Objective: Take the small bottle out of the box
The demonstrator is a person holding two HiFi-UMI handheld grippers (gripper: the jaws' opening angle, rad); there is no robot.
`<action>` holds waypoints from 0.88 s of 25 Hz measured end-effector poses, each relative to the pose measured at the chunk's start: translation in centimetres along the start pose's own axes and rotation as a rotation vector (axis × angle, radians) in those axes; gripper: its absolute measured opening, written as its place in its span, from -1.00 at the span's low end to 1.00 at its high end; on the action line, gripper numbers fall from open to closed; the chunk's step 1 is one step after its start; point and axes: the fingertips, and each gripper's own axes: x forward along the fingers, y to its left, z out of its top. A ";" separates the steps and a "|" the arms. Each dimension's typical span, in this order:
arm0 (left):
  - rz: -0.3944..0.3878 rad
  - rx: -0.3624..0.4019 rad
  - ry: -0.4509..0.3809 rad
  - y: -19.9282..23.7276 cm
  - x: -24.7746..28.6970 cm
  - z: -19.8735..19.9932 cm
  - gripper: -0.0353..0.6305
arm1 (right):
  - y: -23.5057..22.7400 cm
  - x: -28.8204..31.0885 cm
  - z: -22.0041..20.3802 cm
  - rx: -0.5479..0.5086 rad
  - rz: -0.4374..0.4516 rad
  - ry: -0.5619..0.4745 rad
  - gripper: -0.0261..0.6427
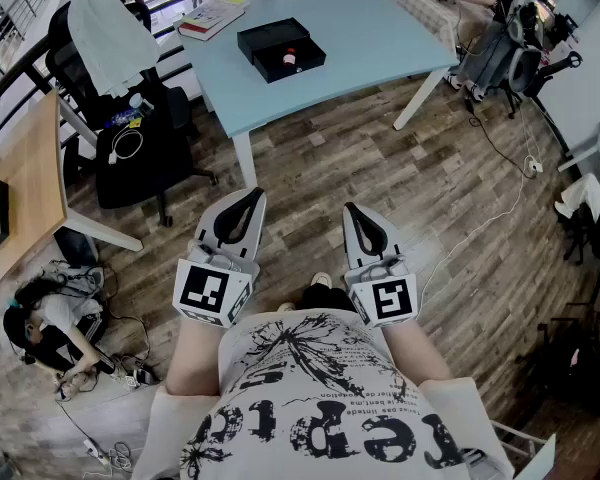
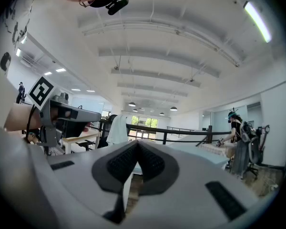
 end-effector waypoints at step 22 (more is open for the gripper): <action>0.026 -0.033 0.048 2.7 2.6 -2.6 -0.83 | -1.5 2.7 -2.6 0.053 -0.007 0.032 -0.90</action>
